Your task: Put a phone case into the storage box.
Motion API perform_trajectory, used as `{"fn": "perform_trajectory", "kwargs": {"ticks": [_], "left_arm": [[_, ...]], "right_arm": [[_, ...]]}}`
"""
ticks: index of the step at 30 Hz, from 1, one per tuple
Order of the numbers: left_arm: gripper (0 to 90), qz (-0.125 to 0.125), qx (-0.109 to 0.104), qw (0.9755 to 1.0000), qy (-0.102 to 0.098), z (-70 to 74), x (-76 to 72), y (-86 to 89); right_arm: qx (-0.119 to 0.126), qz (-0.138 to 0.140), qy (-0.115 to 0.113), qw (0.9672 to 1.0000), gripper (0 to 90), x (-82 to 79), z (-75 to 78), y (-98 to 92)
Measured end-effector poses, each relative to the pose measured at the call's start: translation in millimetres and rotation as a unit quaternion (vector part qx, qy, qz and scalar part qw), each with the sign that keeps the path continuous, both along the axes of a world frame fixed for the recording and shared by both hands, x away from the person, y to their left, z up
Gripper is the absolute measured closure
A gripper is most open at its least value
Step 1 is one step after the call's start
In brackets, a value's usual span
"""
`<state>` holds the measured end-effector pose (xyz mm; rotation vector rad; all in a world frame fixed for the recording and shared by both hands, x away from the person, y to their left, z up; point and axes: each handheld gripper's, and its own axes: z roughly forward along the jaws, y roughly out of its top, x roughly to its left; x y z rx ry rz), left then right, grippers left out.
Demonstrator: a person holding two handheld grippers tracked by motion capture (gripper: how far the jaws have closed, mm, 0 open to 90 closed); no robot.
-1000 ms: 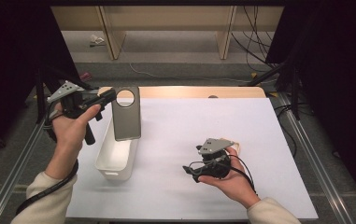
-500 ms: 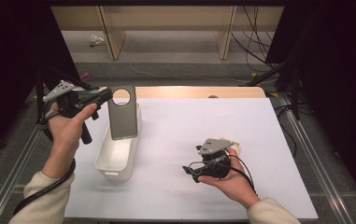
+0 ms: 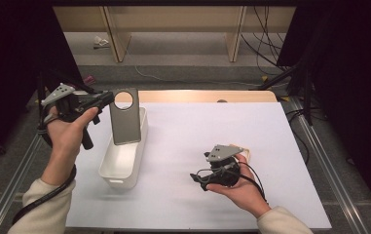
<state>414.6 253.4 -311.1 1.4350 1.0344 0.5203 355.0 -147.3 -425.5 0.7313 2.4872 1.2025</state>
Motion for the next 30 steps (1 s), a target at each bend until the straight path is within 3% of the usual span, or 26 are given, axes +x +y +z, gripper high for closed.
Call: {"fn": "perform_trajectory", "kwargs": {"ticks": [13,18,30], "left_arm": [[81.7,0.004,0.001,1.0000,-0.001,0.5,8.6,7.9],[81.7,0.004,-0.004,1.0000,-0.001,1.2,15.6,7.6],[81.8,-0.002,0.006,1.0000,-0.001,-2.1,34.5,5.1]], "right_arm": [[0.004,-0.002,0.001,1.0000,16.7,-0.1,0.0,0.7],[0.006,-0.004,0.002,1.0000,16.7,0.6,0.2,-0.3],[0.005,-0.004,-0.001,1.0000,16.7,0.7,0.6,-0.6]]}}
